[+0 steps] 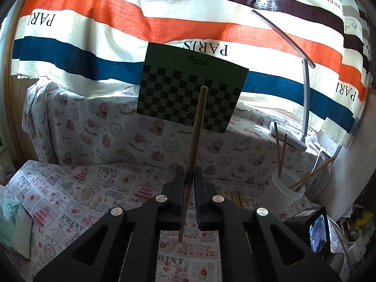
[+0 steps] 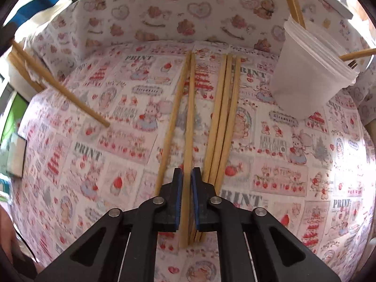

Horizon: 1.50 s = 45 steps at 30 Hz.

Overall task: Organize utensils
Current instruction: 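Lift both held chopsticks and carry them over the clear cup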

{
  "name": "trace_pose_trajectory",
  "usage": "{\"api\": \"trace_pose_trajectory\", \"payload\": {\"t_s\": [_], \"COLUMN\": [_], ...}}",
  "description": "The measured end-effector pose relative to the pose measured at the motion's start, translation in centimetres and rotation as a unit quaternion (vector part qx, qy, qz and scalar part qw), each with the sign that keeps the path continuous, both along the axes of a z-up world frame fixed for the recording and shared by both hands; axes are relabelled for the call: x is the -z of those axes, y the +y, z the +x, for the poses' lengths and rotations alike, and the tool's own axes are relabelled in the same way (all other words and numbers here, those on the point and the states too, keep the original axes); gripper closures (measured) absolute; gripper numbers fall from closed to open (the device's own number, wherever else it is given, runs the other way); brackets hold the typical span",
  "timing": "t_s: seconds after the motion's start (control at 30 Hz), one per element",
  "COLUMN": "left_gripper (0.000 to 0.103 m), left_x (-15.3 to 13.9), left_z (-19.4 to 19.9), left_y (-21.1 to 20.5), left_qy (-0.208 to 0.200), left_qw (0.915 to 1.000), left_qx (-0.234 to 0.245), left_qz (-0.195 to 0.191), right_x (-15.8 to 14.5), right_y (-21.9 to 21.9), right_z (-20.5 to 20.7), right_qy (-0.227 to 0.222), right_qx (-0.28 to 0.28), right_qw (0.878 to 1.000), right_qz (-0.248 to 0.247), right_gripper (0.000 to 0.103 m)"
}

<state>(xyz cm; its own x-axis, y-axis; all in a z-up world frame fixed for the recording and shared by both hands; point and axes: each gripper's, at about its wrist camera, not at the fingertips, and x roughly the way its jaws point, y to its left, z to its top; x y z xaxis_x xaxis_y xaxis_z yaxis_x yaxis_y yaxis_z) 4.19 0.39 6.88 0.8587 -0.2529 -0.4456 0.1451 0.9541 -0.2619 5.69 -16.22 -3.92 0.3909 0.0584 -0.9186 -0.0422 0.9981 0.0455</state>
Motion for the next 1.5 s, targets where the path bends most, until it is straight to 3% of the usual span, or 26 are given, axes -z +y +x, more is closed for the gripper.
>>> {"api": "trace_pose_trajectory", "payload": {"t_s": [0.23, 0.47, 0.63, 0.8, 0.93, 1.13, 1.33, 1.5], "left_gripper": [0.096, 0.096, 0.096, 0.096, 0.096, 0.096, 0.096, 0.097], "left_x": [0.1, 0.2, 0.2, 0.3, 0.3, 0.3, 0.2, 0.2], "left_z": [0.1, 0.3, 0.1, 0.0, 0.0, 0.1, 0.1, 0.0], "left_y": [0.4, 0.6, 0.0, -0.4, -0.4, -0.3, -0.3, -0.4], "left_qy": [0.002, 0.004, -0.001, -0.004, -0.003, -0.001, -0.001, -0.004], "left_qw": [0.9998, 0.9997, 1.0000, 1.0000, 1.0000, 0.9999, 1.0000, 0.9998], "left_qx": [-0.001, -0.005, 0.001, 0.004, 0.003, 0.002, 0.001, 0.013], "left_qz": [-0.018, -0.022, -0.009, -0.003, -0.004, -0.010, -0.010, -0.014], "right_x": [0.0, 0.0, -0.1, -0.2, -0.4, -4.2, -10.9, -14.0], "right_y": [0.0, 0.1, -0.1, 1.0, 1.0, -0.5, -2.0, -1.6], "right_z": [-2.3, -6.5, -8.8, -11.1, -11.5, -11.3, -12.6, -12.6], "right_qy": [-0.011, -0.030, -0.032, -0.064, -0.082, -0.159, -0.293, -0.336], "right_qx": [-0.023, -0.086, -0.102, -0.126, -0.115, -0.082, -0.048, -0.052], "right_qw": [1.000, 0.995, 0.994, 0.987, 0.986, 0.983, 0.954, 0.939], "right_qz": [-0.006, -0.034, -0.039, -0.080, -0.091, -0.043, -0.032, -0.052], "right_gripper": [0.095, 0.094, 0.086, 0.086, 0.094, 0.095, 0.095, 0.095]}}
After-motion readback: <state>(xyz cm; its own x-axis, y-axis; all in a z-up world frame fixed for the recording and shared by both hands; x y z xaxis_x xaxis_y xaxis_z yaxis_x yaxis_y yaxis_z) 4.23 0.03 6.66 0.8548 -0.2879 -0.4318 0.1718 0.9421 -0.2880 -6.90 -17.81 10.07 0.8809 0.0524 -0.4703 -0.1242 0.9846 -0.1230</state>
